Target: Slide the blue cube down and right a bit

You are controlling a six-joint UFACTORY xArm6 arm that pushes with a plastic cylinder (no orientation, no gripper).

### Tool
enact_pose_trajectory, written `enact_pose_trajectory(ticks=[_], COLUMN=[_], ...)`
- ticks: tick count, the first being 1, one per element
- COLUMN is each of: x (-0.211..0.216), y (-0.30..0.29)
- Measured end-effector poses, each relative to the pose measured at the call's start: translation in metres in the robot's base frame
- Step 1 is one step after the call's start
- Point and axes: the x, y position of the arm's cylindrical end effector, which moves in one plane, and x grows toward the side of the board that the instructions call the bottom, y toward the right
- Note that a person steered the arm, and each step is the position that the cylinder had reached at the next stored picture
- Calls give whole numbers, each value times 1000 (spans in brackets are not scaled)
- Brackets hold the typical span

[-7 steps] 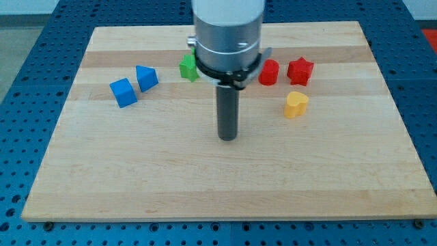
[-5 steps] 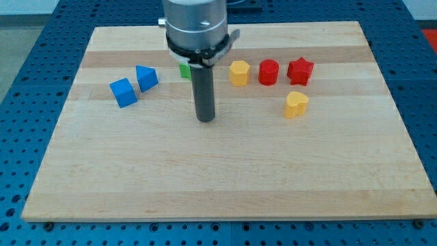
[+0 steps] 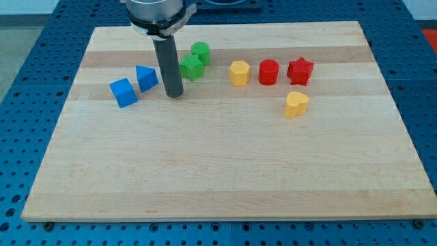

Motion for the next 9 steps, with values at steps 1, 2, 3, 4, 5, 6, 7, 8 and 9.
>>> enact_pose_trajectory(ticks=[1, 2, 3, 4, 5, 6, 7, 8, 9], x=[-3, -18, -37, -56, -73, -81, -81, -70, -39], y=[-7, -7, -7, -11, -30, -64, -103, -121, -121])
